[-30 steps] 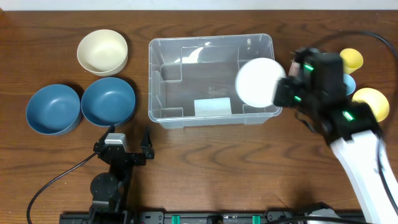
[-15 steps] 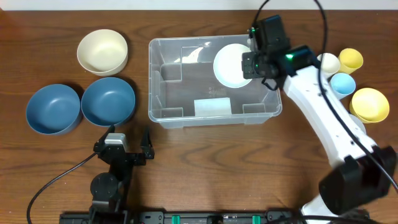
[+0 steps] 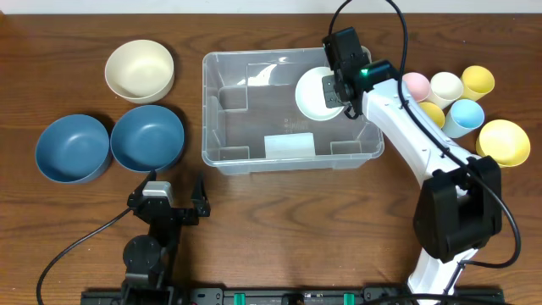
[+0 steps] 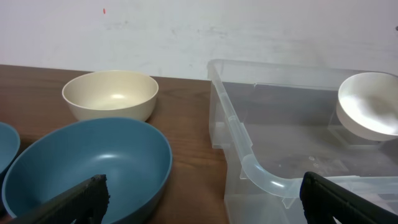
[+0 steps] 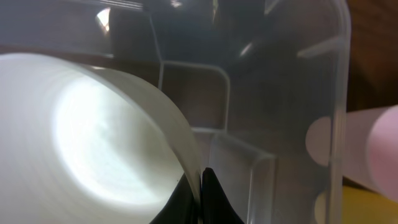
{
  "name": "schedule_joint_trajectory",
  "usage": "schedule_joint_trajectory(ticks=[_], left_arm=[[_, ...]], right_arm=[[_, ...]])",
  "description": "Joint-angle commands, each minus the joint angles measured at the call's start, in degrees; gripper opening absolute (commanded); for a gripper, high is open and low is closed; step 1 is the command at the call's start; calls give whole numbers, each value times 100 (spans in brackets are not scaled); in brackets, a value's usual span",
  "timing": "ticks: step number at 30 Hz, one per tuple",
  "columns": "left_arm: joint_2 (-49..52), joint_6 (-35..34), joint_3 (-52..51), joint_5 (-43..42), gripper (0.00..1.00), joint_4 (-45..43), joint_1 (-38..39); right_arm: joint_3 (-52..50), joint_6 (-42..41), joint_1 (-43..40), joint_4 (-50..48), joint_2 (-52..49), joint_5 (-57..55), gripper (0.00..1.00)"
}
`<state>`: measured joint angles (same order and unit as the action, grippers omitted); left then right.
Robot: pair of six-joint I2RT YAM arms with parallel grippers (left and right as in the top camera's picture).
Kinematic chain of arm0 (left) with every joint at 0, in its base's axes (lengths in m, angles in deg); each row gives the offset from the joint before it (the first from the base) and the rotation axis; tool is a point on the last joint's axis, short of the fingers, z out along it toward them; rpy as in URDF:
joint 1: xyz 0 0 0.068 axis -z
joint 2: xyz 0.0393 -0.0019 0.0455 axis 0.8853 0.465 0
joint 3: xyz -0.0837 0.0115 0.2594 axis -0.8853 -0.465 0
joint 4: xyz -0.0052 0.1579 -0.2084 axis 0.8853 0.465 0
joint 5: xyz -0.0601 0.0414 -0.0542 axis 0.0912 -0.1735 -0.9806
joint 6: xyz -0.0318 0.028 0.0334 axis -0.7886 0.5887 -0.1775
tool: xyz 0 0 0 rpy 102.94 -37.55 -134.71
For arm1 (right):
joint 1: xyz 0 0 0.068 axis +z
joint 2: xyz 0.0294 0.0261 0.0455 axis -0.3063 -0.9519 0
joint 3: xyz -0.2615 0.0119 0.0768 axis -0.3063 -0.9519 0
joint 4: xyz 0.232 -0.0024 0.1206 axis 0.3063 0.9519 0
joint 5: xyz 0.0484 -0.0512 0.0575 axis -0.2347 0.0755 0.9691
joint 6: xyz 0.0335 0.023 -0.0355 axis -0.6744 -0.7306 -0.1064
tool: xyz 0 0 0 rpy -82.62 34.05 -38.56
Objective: Pack container
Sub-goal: 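Lift the white bowl and carry it into the clear bin, then release the white bowl in the bin and raise the right gripper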
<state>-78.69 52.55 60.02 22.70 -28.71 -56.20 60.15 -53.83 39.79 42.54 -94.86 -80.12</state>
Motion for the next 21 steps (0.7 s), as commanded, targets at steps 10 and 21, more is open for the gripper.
schedule_joint_trajectory(ticks=[10, 21], left_arm=[[-26, 76, -101, 114, 98, 212, -28], [-26, 76, -101, 114, 98, 214, -28]], right_arm=[[111, 146, 39, -402, -651, -472, 1], [111, 149, 35, -540, -813, -557, 20]])
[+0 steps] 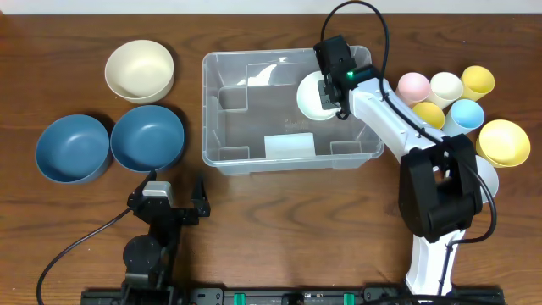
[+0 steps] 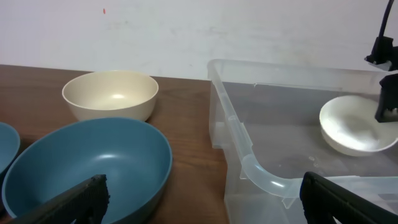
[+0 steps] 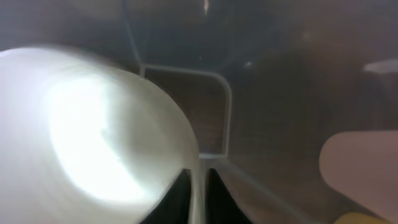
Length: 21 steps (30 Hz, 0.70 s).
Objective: Pack container
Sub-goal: 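Release the white bowl in the bin and raise the right gripper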
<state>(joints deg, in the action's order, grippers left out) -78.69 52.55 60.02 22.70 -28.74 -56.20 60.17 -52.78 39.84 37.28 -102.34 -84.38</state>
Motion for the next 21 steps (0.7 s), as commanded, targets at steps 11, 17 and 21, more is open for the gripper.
schedule_joint_trajectory(ticks=[11, 17, 21], left_arm=[[-26, 76, -101, 114, 98, 214, -28], [-26, 76, -101, 114, 98, 216, -28], [-26, 76, -101, 114, 98, 216, -28]], right_arm=[[236, 238, 98, 96, -35, -129, 55], [1198, 236, 323, 944, -31, -101, 61], [2162, 232, 549, 1733, -31, -81, 68]])
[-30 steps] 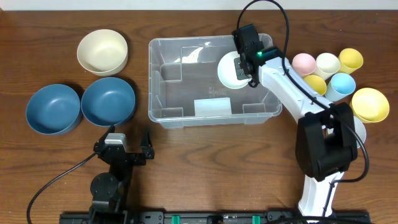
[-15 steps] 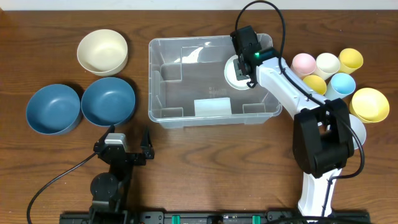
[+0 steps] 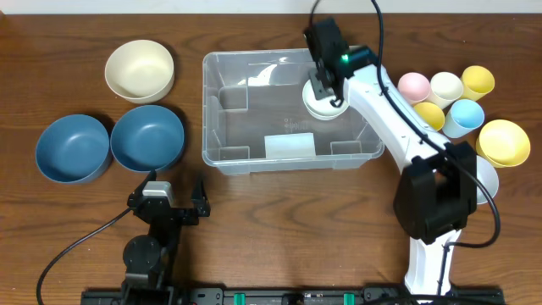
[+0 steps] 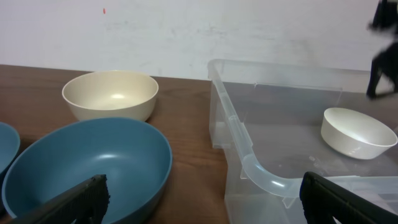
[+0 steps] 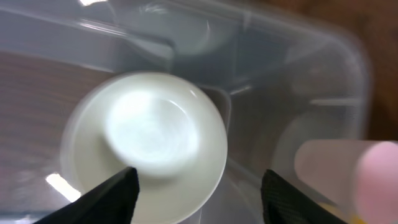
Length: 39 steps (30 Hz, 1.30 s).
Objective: Pack container
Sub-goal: 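Release the white bowl in the bin and raise the right gripper, then move the right gripper to the light-blue bowl and grasp its rim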
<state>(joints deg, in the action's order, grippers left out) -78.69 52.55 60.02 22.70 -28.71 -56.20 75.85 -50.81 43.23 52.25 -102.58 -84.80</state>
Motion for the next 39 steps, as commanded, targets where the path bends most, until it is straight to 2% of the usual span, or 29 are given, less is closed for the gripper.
schedule_joint_trajectory(ticks=[1, 6, 9, 18, 19, 20, 25, 31, 39], left_arm=[[-26, 76, -101, 114, 98, 212, -28], [-28, 76, -101, 114, 98, 214, -28], [-28, 76, -101, 114, 98, 214, -28], [-26, 76, -101, 114, 98, 214, -28], [-26, 76, -101, 114, 98, 214, -28], [-26, 76, -101, 114, 98, 214, -28], [-26, 79, -101, 114, 98, 214, -28], [-26, 76, -101, 114, 98, 214, -28], [-26, 76, -101, 114, 98, 214, -28]], right_arm=[[848, -33, 262, 474, -7, -42, 70], [2203, -1727, 299, 2229, -7, 437, 78], [2717, -2345, 92, 2997, 4, 973, 80], [2975, -2472, -951, 4411, 533, 1071, 80], [2953, -2347, -1095, 4457, 629, 1080, 79], [2887, -2087, -1215, 4457, 739, 1233, 82], [1895, -2076, -1812, 4454, 1641, 1504, 85], [70, -2579, -2553, 4382, 2806, 756, 86], [-2730, -2669, -4124, 3097, 4369, 776, 84]])
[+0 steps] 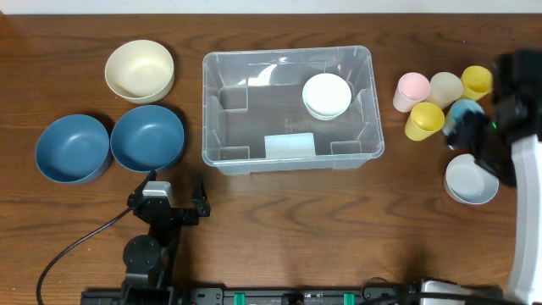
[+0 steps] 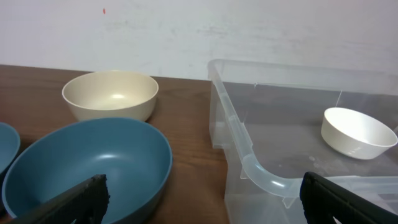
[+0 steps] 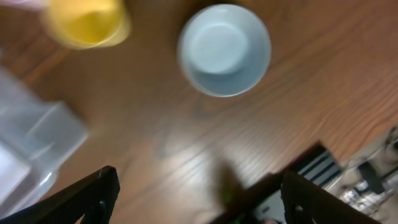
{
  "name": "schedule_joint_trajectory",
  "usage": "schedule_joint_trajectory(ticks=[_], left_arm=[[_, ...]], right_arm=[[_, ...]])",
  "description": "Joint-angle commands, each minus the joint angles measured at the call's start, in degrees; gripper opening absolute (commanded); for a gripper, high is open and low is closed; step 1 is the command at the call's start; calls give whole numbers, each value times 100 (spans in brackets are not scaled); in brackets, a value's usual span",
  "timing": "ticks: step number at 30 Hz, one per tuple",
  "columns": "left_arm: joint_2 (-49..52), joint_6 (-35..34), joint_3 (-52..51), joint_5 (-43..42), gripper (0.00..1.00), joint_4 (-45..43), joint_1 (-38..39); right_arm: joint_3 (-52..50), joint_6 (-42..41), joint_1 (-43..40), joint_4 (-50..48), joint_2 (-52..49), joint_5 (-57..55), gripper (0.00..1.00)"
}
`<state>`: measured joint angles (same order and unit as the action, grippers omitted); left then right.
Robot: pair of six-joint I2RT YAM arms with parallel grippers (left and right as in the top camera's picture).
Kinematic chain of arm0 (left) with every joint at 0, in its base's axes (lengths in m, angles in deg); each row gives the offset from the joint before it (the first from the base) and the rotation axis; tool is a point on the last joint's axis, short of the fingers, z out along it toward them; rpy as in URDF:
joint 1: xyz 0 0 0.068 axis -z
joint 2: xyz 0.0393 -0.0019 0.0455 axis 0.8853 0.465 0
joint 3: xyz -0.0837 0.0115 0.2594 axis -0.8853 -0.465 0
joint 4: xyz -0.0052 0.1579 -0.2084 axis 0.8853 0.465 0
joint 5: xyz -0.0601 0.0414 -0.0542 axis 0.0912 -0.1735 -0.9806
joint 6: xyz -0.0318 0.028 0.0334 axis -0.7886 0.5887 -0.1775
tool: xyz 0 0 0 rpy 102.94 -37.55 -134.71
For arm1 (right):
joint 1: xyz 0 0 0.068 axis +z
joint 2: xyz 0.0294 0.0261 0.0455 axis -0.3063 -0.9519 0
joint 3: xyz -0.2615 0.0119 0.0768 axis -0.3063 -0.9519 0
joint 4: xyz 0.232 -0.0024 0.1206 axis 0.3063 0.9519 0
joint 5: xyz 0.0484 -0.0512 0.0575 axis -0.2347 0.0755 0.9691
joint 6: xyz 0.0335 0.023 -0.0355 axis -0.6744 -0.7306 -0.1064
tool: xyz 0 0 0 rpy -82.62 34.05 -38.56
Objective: Pack container
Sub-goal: 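Move the right gripper to the light-blue bowl and grasp its rim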
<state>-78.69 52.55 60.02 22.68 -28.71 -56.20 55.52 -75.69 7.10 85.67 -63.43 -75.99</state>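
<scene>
The clear plastic container (image 1: pixel 288 53) stands mid-table. A white bowl (image 1: pixel 327 96) rests inside it at the back right, also seen as the white bowl (image 2: pixel 357 132) in the left wrist view. My right gripper (image 3: pixel 202 199) is open and empty, high over the table right of the container. A light blue bowl (image 3: pixel 224 50) and a yellow cup (image 3: pixel 87 22) lie below it. My right arm (image 1: pixel 495 140) shows blurred at the far right. My left gripper (image 1: pixel 174 203) sits open at the front left, empty, facing the container wall (image 2: pixel 249 162).
Two blue bowls (image 1: pixel 147 137) (image 1: pixel 72 148) and a cream bowl (image 1: pixel 140 70) sit left of the container. Right of it stand a pink cup (image 1: pixel 412 90), a cream cup (image 1: pixel 445 86), two yellow cups (image 1: pixel 423 120) (image 1: pixel 475 80) and the light blue bowl (image 1: pixel 471 180).
My right gripper, then open above the white bowl in the container, is now out of it, over the table at the far right by the cups. The white bowl stays in the container.
My right gripper was shut on the white bowl's rim over the container's right part, then held it lower inside. Then it stood open above the bowl, which lay on the container floor. Now the arm is away at the right. My left arm never moved.
</scene>
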Motion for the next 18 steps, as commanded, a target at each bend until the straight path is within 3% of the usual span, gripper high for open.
schedule_joint_trajectory(ticks=[1, 7, 9, 14, 18], left_arm=[[-26, 76, -101, 116, 98, 212, -28], [-26, 76, -101, 116, 98, 214, -28], [-28, 76, -101, 116, 98, 214, -28], [-26, 76, -101, 116, 98, 214, -28], [-26, 76, -101, 116, 98, 214, -28]], right_arm=[[-1010, -179, -756, -439, 579, -50, 84], [-2361, 98, -1961, -1611, 726, 575, 84], [-2656, 133, -2208, -1952, 662, 710, 88], [-3012, 295, -2472, -2601, 385, 841, 83], [-3016, 286, -2472, -2951, 101, 848, 84]])
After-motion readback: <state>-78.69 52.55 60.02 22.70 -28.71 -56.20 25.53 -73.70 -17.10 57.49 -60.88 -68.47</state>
